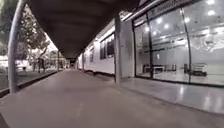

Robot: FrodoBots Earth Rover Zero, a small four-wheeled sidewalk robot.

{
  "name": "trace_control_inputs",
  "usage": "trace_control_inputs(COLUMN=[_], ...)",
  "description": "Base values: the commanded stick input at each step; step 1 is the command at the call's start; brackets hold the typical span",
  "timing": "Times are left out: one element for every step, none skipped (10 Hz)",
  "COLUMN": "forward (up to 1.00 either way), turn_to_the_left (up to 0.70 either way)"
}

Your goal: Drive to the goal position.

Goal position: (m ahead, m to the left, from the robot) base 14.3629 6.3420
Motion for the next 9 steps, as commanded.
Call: trace_control_inputs(forward=[0.70,0.70,0.70,0.70,0.70,0.70,0.70,0.70,0.70], turn_to_the_left=[0.35,0.35,0.35,0.35,0.35,0.35,0.35,0.35,0.19])
